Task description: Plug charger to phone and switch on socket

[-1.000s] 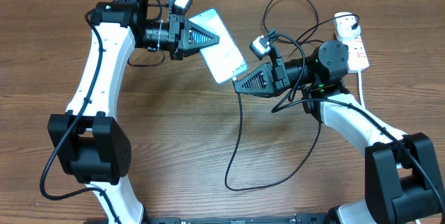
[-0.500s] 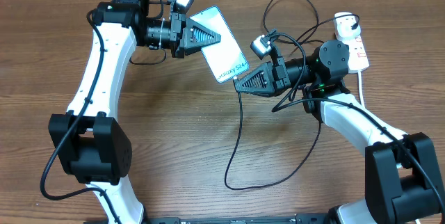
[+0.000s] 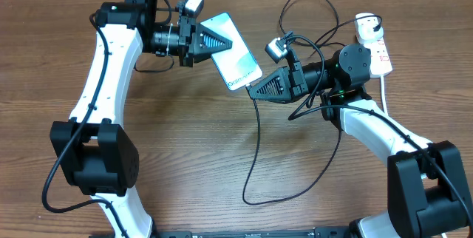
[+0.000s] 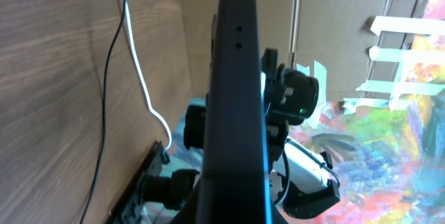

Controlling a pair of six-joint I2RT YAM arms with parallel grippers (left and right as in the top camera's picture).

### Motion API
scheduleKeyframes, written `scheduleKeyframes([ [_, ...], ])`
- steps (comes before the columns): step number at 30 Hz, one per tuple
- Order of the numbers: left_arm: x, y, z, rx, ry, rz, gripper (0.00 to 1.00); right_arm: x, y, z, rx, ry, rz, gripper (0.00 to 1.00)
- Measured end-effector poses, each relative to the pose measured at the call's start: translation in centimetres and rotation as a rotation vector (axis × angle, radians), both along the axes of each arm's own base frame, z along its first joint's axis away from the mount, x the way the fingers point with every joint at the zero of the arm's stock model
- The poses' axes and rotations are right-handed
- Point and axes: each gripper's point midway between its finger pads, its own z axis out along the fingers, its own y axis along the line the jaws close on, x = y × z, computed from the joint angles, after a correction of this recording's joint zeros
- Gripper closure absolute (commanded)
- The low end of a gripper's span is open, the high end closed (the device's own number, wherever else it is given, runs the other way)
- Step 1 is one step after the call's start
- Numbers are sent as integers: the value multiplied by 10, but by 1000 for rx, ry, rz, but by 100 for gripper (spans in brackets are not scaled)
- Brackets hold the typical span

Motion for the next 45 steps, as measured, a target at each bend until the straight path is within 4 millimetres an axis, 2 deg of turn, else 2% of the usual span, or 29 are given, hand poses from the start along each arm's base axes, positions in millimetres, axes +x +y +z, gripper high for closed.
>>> scheduleKeyframes([
  [6,-2,2,-1,5,-5,-1,96,-1,1,0,0,1,4,92],
  [16,-6,-1,-2,7,-15,-14,96,0,0,0,-3,11,1,96],
  [38,-11,1,-2,4,-10,-17,96,-1,1,-1,-4,16,4,96],
  [42,-11,1,-3,10,-23,-20,96,1,2,0,-2,17,-5,67],
  [44,-12,0,-5,25,-29,-26,96,4,2,1,3,21,-24,43],
  [45,-13,-1,-7,35,-38,-31,96,6,2,1,6,16,-32,41],
])
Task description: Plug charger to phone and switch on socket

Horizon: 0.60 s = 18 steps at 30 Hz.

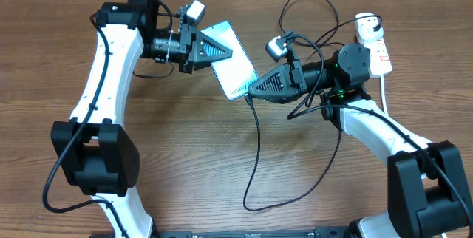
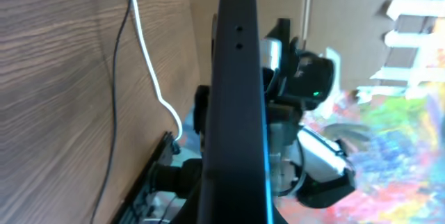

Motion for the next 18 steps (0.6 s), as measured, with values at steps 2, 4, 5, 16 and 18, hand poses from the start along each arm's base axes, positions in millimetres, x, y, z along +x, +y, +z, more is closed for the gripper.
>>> scheduleKeyframes([
  [2,1,0,-2,10,-18,-1,95,2,0,1,3,-1,-11,32],
  [4,4,0,-2,11,-44,0,96,3,1,1,4,3,-17,25],
  [5,5,0,-3,13,-54,0,96,3,1,1,6,-1,-19,25],
  [16,48,10,0,24,-291,59,96,16,-3,2,19,-17,-80,15],
  [18,54,15,1,32,-299,79,96,17,-5,2,19,-16,-86,14],
])
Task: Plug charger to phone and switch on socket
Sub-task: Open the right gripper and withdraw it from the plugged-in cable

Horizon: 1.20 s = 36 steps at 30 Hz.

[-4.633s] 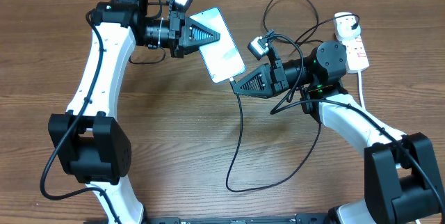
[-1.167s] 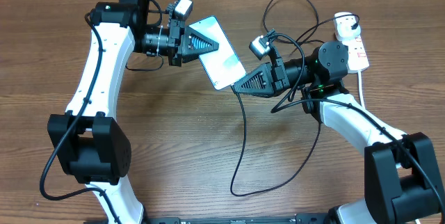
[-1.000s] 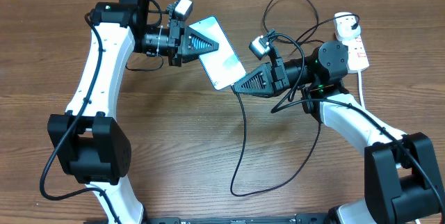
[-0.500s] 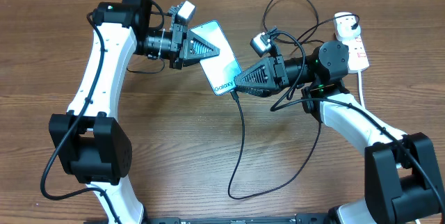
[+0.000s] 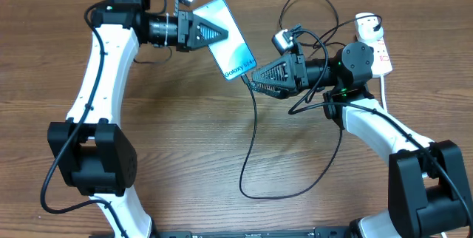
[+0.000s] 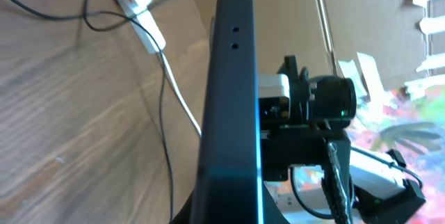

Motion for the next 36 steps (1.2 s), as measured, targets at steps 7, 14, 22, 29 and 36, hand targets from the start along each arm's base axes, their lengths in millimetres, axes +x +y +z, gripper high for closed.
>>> scheduleKeyframes([
  [7,19,20,-18,117,-33,89,96,8,-13,-5,-8,-11,-26,9],
  [14,30,21,-18,125,-78,107,96,29,-27,-42,-43,60,-84,7],
  [22,43,21,-48,128,-35,105,96,46,-29,-83,-77,15,-144,0],
  [29,65,24,-99,189,0,130,96,60,-32,-95,-117,-42,-229,0],
  [36,77,19,-117,281,-47,155,96,77,-59,-143,-286,114,-394,0],
])
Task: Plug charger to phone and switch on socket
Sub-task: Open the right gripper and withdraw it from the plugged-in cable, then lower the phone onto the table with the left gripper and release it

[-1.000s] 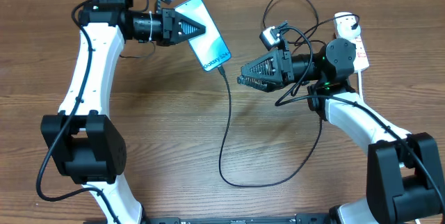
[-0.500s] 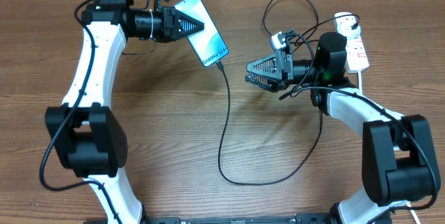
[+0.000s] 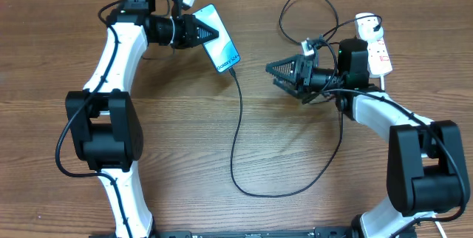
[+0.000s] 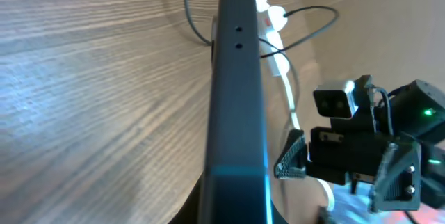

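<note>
A light-blue phone [image 3: 219,40] is held off the table at the back left, with my left gripper [image 3: 201,31] shut on its upper end. A black charger cable [image 3: 238,127] runs from the phone's lower end, loops down over the table and climbs back toward the right. The white socket strip [image 3: 374,43] lies at the back right with a plug in it. My right gripper [image 3: 276,75] stands open and empty, well to the right of the phone. In the left wrist view the phone [image 4: 236,99] shows edge-on and dark, with the socket strip [image 4: 272,24] behind it.
Further black cable loops [image 3: 307,9] lie between the phone and the socket strip. A cardboard wall lines the far edge of the wooden table [image 3: 148,157]. The right arm's camera and fingers [image 4: 348,158] show past the phone in the left wrist view.
My right gripper was at the phone's lower end by the cable's plug; it is now open and off to the right. The cable hangs from the phone. The left arm has carried the phone back and left.
My left gripper held the phone tilted over the table while my right gripper held the cable end just below it. Then the right fingertips met the phone's lower edge. Later the phone sat higher with the cable at its end. Now the right gripper stands apart.
</note>
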Controlling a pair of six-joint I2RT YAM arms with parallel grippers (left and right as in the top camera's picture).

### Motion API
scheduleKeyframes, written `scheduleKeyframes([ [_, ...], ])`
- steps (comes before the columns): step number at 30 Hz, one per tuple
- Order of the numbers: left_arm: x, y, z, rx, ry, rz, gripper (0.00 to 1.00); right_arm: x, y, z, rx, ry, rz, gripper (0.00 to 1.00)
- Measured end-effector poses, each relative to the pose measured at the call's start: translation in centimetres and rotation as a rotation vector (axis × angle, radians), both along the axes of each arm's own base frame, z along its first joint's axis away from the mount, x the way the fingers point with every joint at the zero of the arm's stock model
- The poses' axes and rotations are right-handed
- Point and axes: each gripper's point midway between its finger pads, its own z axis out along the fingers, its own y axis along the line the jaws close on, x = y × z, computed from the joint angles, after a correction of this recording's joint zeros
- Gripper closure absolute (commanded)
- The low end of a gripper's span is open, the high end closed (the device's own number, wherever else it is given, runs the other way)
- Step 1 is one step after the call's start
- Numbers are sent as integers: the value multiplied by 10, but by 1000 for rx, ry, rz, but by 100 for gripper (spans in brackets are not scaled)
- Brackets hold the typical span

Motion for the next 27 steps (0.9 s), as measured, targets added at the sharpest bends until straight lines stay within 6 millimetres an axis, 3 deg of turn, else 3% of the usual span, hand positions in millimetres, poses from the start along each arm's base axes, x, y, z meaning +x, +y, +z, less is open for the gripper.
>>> scheduleKeyframes([
  [4,2,-11,-12,85,-2,18,96,-9,-18,-40,-184,179,-69,0],
  [7,1,-24,-16,121,-15,10,96,-16,-34,-51,-351,270,-85,0],
  [13,7,-43,-10,104,-12,38,96,8,-60,-16,-583,205,-116,0],
  [19,14,-49,-12,-3,72,62,96,25,-68,22,-642,132,-136,0],
  [21,13,-52,-22,-48,124,50,96,28,-67,29,-639,113,-135,0],
  [27,11,-57,-77,-88,278,44,96,22,-64,30,-623,129,-111,0],
])
